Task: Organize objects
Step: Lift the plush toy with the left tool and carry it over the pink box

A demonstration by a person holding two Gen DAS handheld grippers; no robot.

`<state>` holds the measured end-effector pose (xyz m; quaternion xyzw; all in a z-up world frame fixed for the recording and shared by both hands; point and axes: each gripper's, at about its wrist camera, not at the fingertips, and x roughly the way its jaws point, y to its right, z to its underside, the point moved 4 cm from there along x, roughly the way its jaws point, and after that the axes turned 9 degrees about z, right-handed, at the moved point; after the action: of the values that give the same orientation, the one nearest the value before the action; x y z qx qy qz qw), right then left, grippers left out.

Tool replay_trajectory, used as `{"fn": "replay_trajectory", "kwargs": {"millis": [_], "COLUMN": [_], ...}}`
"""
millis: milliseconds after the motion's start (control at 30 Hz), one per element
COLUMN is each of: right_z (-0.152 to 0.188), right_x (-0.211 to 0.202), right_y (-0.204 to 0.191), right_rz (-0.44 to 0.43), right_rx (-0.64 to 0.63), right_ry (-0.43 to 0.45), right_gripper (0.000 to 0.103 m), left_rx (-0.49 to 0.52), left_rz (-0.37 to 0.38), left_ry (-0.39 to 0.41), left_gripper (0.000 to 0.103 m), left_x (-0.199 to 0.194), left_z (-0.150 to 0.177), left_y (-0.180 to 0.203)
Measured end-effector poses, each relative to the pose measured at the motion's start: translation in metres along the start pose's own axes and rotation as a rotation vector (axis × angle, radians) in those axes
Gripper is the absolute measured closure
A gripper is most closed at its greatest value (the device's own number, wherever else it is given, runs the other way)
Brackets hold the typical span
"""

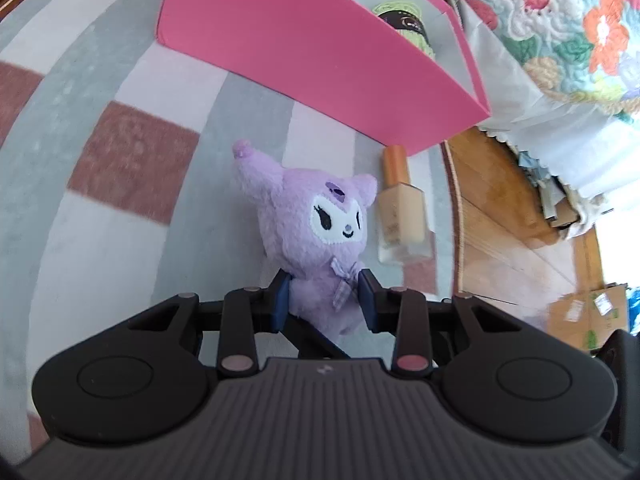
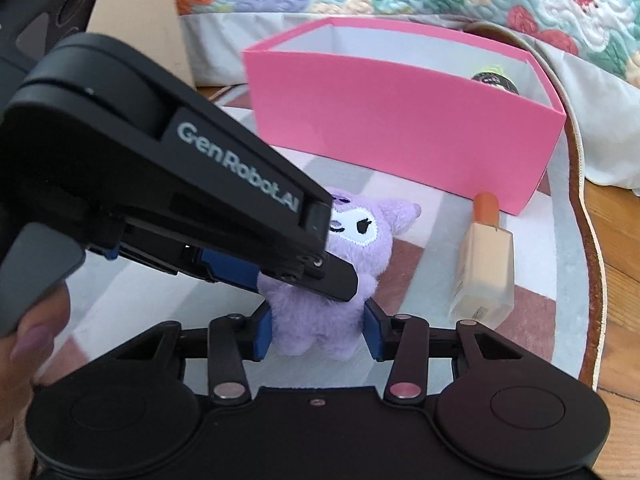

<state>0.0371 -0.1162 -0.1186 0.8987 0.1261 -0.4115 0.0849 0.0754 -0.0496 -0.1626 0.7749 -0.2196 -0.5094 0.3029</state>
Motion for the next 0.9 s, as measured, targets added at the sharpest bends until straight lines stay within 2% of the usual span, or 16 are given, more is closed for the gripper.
{"fn": "replay_trajectory", "kwargs": {"millis": [233, 333, 600, 900], "right_z": [-0.009, -0.010, -0.037, -0.064], "right_x": [-0.034, -0.047, -0.053, -0.093], "right_y": [-0.006, -0.009, -0.012, -0.002], "right_rz": [-0.045, -0.060, -0.052, -0.026], "right_rx": [-0.008, -0.003, -0.004, -0.022], "right_ry": [0.018, 0.026, 0.061, 0.149], "right_gripper": [0.053, 0.053, 0.053, 0.053], "left_rx": [0.077, 0.072, 0.108, 0.183], "left_rz": [-0.003, -0.012, -0.054, -0.036], "left_ry": [0.019, 0.033, 0.053, 0.088], "left_gripper": [0.069, 0.069, 0.069, 0.069], "left_x": [-0.031, -0.045, -0.066, -0.094], "left_z": [0.011, 0.012, 0.002, -0.013], "left_y": [0.024, 0.029, 0.054, 0.098]}}
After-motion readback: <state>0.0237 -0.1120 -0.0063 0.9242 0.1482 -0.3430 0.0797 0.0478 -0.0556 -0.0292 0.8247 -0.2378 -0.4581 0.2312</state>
